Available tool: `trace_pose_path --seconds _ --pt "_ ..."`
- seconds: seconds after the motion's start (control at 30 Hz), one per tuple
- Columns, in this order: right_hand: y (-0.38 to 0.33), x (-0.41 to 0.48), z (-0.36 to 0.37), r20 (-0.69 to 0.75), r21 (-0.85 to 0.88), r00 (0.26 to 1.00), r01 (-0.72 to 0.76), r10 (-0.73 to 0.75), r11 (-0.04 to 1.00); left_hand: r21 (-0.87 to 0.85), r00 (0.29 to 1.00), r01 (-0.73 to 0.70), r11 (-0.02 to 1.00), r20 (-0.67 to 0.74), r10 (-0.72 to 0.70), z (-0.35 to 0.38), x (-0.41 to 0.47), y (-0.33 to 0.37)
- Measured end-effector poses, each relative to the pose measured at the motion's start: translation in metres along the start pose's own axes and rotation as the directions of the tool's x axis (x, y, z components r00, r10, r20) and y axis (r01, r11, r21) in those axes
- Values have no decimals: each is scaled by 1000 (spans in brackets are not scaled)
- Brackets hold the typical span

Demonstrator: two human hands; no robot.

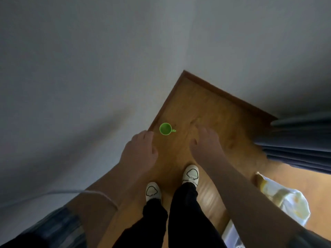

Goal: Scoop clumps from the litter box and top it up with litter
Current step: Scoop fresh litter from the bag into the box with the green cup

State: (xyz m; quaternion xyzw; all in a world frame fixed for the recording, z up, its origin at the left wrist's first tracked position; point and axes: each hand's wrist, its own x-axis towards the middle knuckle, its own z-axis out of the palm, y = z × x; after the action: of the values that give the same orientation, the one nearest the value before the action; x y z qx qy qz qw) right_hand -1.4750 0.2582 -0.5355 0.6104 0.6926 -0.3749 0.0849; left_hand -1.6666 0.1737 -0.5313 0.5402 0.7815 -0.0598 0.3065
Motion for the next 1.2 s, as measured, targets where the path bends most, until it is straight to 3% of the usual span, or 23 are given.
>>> trace_pose_path --seconds 0.23,0.37,0.43,0.6,0.7,0.93,1.2 --pt "92 179 161 116 6 993 -38 37 999 -130 993 86 988 94 -74 175 167 -45" --pt "134 251 250 235 -3 970 -58 57 998 -72 975 23 997 223 -6 267 236 -77" --pt "146 276 285 261 5 964 -56 53 998 -52 965 64 997 257 -49 300 261 -91" --pt "161 321 342 196 64 981 -14 1 998 8 967 68 998 247 -68 351 306 -121" --pt "164 338 362 224 48 974 14 -25 999 -29 989 4 1000 147 0 362 318 -133" --pt "157 312 331 108 151 994 -2 -14 989 -140 992 -123 982 -12 123 333 299 -120" --pt "115 181 150 -54 236 999 10 3 972 -341 967 -244 908 -9 256 170 200 -20"
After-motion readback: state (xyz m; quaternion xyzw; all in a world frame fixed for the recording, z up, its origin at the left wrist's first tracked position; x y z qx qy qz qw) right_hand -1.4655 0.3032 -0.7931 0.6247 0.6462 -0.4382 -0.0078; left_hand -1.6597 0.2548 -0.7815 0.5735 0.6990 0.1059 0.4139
